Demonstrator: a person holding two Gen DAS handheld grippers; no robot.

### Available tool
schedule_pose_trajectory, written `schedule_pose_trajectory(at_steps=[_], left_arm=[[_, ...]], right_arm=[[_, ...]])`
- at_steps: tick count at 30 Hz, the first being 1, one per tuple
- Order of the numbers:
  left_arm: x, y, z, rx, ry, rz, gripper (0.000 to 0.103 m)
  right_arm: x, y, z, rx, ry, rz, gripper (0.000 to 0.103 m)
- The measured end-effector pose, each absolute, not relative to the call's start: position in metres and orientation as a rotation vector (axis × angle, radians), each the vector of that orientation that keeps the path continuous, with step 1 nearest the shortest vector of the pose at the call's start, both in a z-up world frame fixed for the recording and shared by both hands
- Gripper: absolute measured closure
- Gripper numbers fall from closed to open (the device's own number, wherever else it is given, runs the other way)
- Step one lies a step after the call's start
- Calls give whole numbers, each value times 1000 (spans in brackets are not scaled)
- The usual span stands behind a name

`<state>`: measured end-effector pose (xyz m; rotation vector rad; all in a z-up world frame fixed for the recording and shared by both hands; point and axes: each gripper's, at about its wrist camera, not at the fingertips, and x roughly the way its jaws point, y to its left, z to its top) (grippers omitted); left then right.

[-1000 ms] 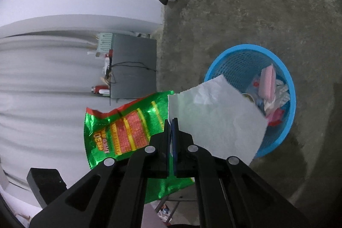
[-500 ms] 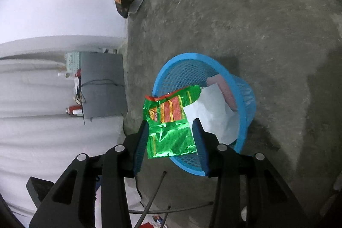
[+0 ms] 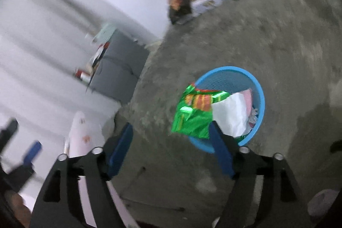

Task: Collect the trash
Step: 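Move both tools back over the table toward the chip bag and bottle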

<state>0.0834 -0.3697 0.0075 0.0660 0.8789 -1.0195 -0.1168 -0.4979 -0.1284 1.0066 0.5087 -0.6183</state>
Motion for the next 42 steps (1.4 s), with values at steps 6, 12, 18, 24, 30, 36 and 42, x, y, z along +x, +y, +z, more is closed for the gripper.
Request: schedule_pose_trajectory(at_steps=[6,12,18,24,30,36,42], left_arm=[[77,-269,37,107,739,-926,23],[83,-169,45,52,710,-779,21],[92,-99,49,19,694,-676,21],[95,-56,53,-30,673,-630,21],[96,-16,59,-80,630,-590,21],[101,33,60,-135,618,-513,21],[96,97,67,-176,571,-377,21]], right_arm=[[-88,-425,-86,773,616,-590,14],[-55,-360,-45,614,646,-541,11],[-37,-290,-14,363,638,-526,7],[-24,-237,6,168,623,-513,7],[-15,-197,18,124,594,-364,7],[-24,-179,30,232,524,-46,7],[-27,-205,31,367,518,-93,7]])
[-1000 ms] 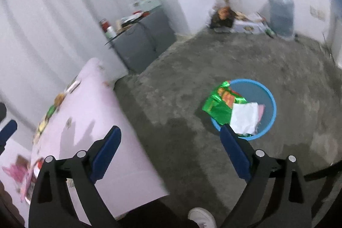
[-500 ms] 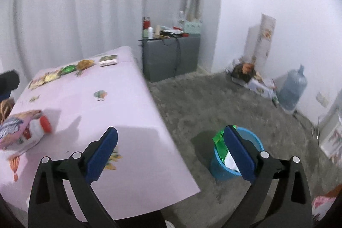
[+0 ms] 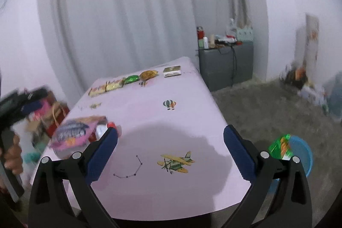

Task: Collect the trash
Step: 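Move both tools back over the table toward the chip bag and bottle, then grasp the blue-orange chip bag with the left tool while the right tool grasps the white milk bottle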

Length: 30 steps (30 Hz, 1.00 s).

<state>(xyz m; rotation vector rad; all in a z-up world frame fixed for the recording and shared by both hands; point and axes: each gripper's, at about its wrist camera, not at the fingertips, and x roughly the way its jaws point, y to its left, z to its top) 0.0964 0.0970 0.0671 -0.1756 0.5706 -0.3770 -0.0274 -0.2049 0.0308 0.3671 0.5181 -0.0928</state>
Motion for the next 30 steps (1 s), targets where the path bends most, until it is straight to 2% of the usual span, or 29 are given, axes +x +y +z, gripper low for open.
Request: schedule_pose_trajectory(at_steps=[7,12,14,20,26,29,30], left_arm=[[90,172,47,-243,601,-215,21],[94,196,28,-290,651,-182,21],[96,199,24,-298,655,-185,21],[102,192,18,-313,663,-228,22],[117,181,4,-314,734,-285,39],[121,179,-4,-330,765,-315,49],[122,178,-6,-333,770,-328,51]], right_arm=[[-7,-219,2,683,651,108,7],[11,-197,-16,823,704,315,7],[21,-186,-18,887,719,407,11],[72,-157,-28,983,813,525,25],[128,-115,-44,931,1018,574,40],[137,-95,-42,883,1077,621,61],[136,-91,-40,868,1081,634,74]])
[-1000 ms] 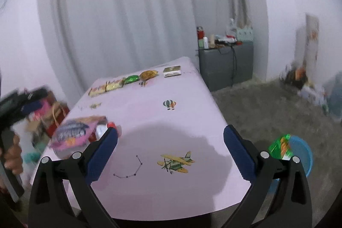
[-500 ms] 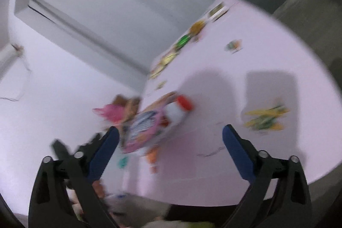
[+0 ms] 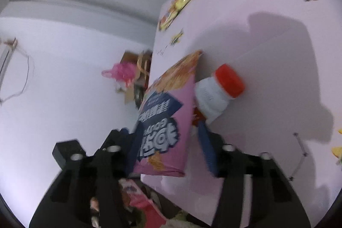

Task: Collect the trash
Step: 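Grasp the blue-orange chip bag with the left tool while the right tool grasps the white milk bottle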

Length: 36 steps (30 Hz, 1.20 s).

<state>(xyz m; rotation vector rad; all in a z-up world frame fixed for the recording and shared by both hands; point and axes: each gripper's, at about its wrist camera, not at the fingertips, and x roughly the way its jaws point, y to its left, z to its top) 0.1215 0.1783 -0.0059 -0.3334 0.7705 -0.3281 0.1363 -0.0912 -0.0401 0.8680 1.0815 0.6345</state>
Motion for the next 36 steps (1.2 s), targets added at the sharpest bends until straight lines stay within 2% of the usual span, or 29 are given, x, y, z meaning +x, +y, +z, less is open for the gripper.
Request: schedule_pose_trajectory(at_steps=[1,3,8,17,18,20,21,22,24,25,33,35,36], left_arm=[[121,177,-7,-334,774,-337,53],[121,175,-10,-332,780,-357,55],[118,171,-12,-342,779,-402,57],[120,173,-6,-356,773,-401,57],[122,178,-5,-365,772,-386,53],[127,190,-4,-401,779,-355,44],[130,196,-4,-424,787,-348,41],[136,204,-6,-458,804,-352,40],[151,215,-11,-527,849,-369,37],[161,222,-15,-572,881,-377,37],[228,247,-66,-902,1125,-424,38],[237,244,-76,-911,1164,-433,39],[238,243,-78,-916,1172,-434,42]], right_arm=[[136,-88,-38,856,1080,648,87],[131,-86,-30,830,1059,667,97],[108,-104,-9,788,947,668,99],[102,-133,-4,854,906,653,98],[103,-132,-9,870,914,652,97],[103,-129,-22,914,946,650,86],[103,-127,-29,938,962,647,71],[104,-123,-36,957,977,642,60],[107,-115,-53,1005,1024,624,54],[109,-112,-61,1037,1047,614,48],[131,-104,-101,1343,1124,463,29],[136,-101,-105,1395,1132,430,28],[138,-98,-106,1412,1141,418,28]])
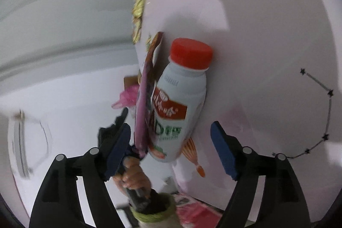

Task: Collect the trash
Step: 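Grasp the blue-orange chip bag with the left tool while the right tool grasps the white milk bottle, then lift the chip bag with the left tool while the right tool lifts the bottle toward the wastebasket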

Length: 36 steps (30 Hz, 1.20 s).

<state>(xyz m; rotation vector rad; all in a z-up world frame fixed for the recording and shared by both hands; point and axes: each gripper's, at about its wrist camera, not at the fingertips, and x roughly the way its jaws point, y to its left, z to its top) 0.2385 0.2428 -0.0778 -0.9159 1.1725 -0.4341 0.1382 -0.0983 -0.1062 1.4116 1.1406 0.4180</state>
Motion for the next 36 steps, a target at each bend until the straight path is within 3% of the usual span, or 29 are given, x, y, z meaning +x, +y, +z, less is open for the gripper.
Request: schedule_pose_trajectory(at_steps=[2,5,8,12,15,20,22,26,36], left_arm=[[243,236,-83,-917,1196,-459,49],[244,225,-88,-880,1215,-474,67],[237,214,-89,-846,1209,-500,74],[223,202,-92,-801,1214,-520,83],[204,187,-93,-762,1220,-551,87],[156,148,-96,-736,1233,-662,90],[141,140,-98,-759,1223,-691,96],[130,143,-88,-704,1132,-641,101],[122,156,-37,-275,948,-461,103]], right_arm=[[142,-95,-109,1443,1150,377,28],[146,-93,-115,1467,1152,317,28],[150,-95,-115,1464,1119,292,33],[151,-107,-116,1445,1089,314,53],[153,-121,-109,1377,1080,342,56],[150,-148,-93,1191,1095,334,56],[145,-158,-90,1152,1090,314,56],[131,-169,-85,1076,1084,274,48],[130,-132,-60,682,1149,332,41]])
